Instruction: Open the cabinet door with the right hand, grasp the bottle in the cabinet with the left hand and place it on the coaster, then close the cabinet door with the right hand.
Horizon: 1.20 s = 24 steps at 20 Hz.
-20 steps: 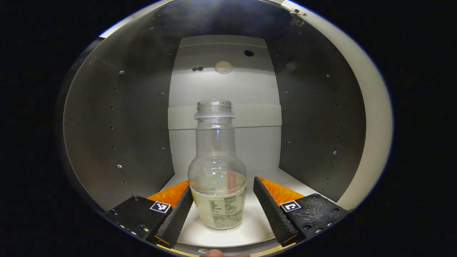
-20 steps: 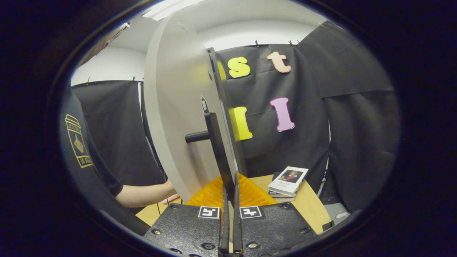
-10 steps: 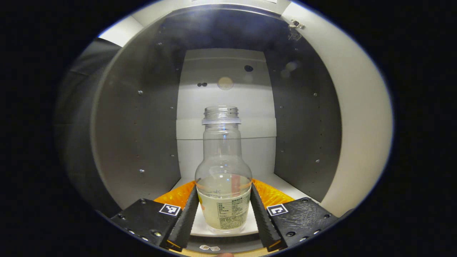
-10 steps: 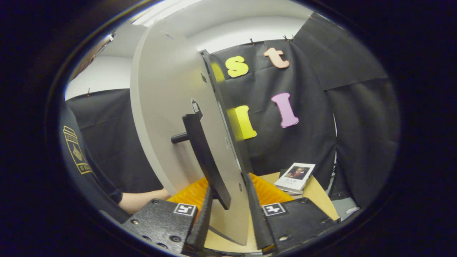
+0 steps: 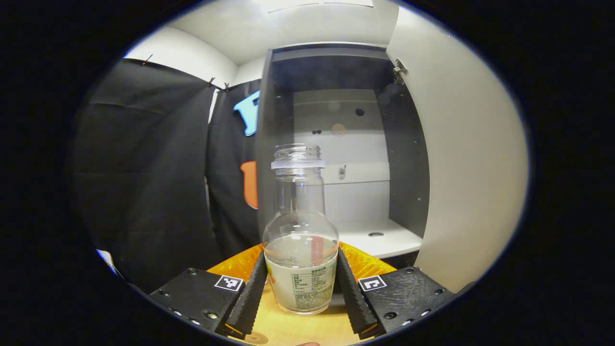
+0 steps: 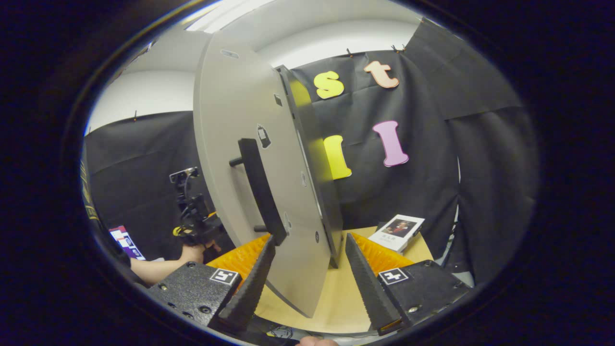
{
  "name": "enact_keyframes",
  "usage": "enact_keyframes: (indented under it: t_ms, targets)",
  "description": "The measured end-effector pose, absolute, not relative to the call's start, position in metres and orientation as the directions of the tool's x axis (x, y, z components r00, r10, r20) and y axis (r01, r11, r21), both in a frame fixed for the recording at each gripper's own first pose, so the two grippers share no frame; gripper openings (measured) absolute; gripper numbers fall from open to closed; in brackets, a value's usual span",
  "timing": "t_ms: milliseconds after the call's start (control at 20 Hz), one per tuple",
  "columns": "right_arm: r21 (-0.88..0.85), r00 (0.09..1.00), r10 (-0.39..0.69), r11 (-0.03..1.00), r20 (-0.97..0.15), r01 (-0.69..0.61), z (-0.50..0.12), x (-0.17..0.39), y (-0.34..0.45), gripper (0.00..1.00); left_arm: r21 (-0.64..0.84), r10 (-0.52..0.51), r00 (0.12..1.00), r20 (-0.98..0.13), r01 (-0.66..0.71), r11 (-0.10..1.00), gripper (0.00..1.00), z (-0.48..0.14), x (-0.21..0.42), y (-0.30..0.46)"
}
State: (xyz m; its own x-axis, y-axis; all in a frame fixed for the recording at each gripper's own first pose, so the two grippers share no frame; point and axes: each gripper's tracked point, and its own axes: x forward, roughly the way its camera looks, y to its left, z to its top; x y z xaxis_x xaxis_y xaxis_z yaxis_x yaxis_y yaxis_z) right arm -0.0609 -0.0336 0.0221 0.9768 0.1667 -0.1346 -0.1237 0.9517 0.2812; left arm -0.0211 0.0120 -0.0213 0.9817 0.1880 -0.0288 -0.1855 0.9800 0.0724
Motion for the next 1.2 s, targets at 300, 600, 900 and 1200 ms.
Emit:
enact_keyframes:
  t_ms: [300, 600, 900, 1200]
  targets:
    - [0.385, 0.903, 0.063, 0.915, -0.426, 0.118, -0.095, -0.081, -0.083, 0.92, 0.105, 0.325, 0.939, -0.111, -0.314, 0.944, 0.72, -0.112, -0.1, 0.065]
    - [0.23, 0.711, -0.007, 0.944, -0.704, 0.236, -0.201, -0.113, -0.09, 0.92, 0.08, 0.406, 0.911, -0.07, -0.401, 0.913, 0.72, -0.198, -0.106, 0.112]
    - [0.122, 0.59, -0.05, 0.961, -0.806, 0.248, -0.243, -0.128, -0.08, 0.92, 0.072, 0.442, 0.894, -0.079, -0.437, 0.897, 0.72, -0.28, -0.088, 0.137]
    - [0.116, 0.524, -0.048, 0.954, -0.851, 0.277, -0.256, -0.127, -0.066, 0.92, 0.064, 0.427, 0.898, -0.105, -0.422, 0.904, 0.72, -0.315, -0.07, 0.145]
